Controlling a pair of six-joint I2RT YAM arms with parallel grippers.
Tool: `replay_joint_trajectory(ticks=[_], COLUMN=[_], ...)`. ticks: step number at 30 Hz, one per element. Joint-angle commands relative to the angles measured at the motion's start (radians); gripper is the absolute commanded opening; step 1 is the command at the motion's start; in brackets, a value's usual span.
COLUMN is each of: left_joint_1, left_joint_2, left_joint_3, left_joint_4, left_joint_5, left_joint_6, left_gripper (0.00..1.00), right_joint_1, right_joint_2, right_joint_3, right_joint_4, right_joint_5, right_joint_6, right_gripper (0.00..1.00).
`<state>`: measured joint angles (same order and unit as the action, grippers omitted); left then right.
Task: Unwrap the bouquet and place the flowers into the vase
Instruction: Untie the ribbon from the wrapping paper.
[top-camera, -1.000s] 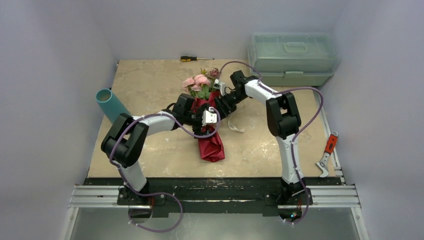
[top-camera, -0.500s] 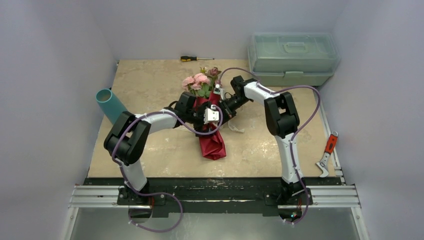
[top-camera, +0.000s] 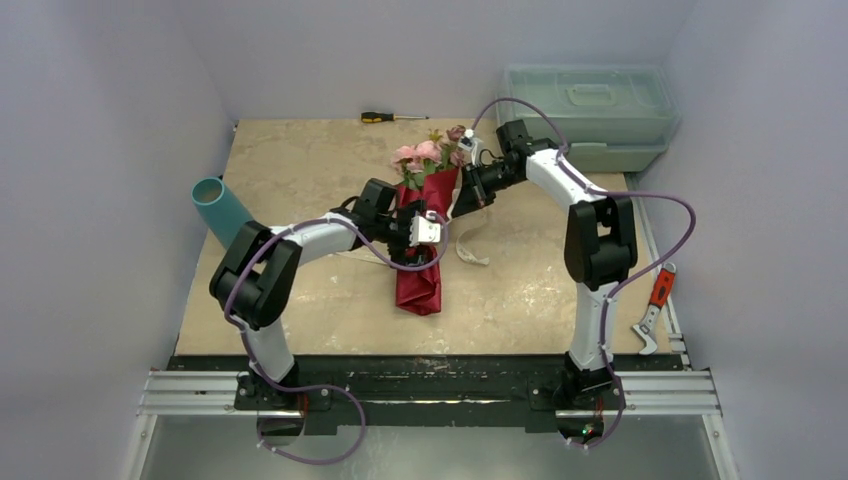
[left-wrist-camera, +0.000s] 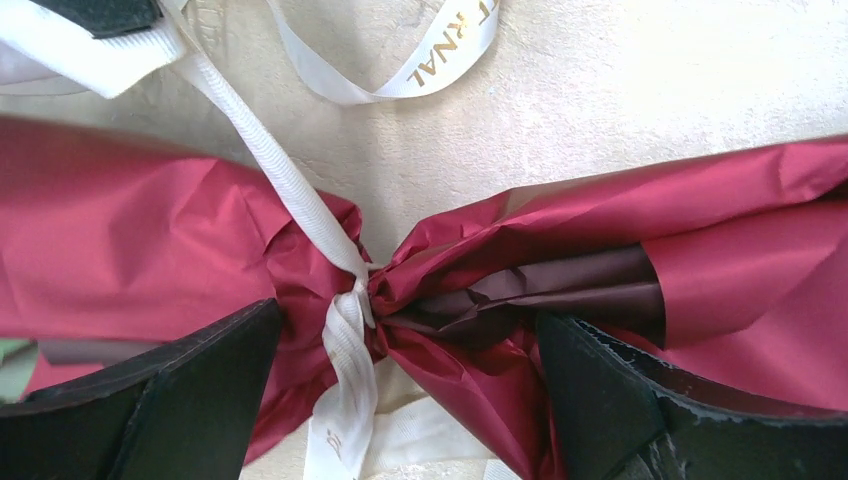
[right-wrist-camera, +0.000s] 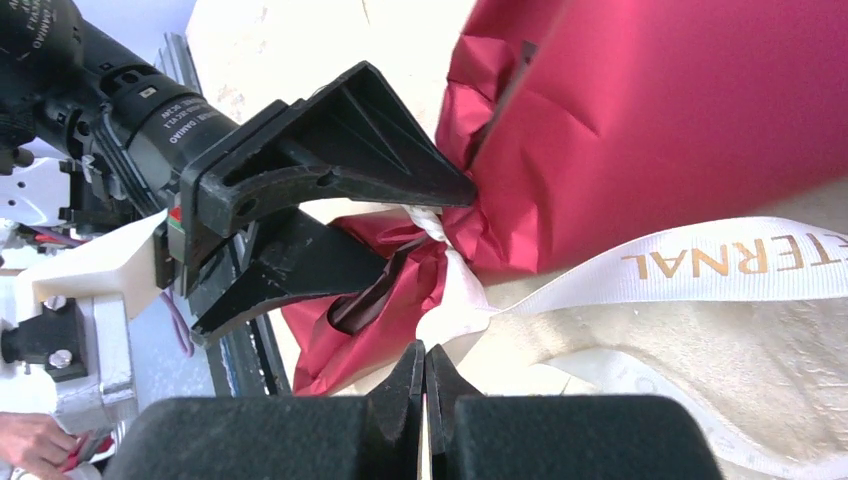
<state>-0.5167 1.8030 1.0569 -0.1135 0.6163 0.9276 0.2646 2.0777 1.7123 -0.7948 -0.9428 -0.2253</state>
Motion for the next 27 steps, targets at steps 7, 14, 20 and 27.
replay_joint_trajectory(ticks=[7, 14, 20, 27], left_joint_1=[0.013, 0.027, 0.015, -0.008], left_joint_2=[0.071, 0.033, -0.048, 0.024], left_joint_3=[0.025, 0.069, 0.149, 0.17], left_joint_4=[-0.202, -0.189, -0.089, -0.028], left_joint_5=[-0.08, 0.002, 0.138, 0.076], left_joint_6=[0.068, 0.031, -0.1, -0.186], left_gripper=[1.0, 1.0, 1.0, 1.0], right_joint_1=[-0.015, -0.003, 0.025, 0.035], right_joint_2=[-0.057, -0.023, -0.001, 0.012], right_joint_3=[0.014, 0.018, -0.028, -0.029], right_joint_4=[0.051, 0.056, 0.027, 0.044], right_joint_5=[-0.132, -0.107, -0.044, -0.035], right_joint_6=[0.11, 0.105, 0.025, 0.034], right_gripper=[0.0, 0.0, 0.0, 0.0])
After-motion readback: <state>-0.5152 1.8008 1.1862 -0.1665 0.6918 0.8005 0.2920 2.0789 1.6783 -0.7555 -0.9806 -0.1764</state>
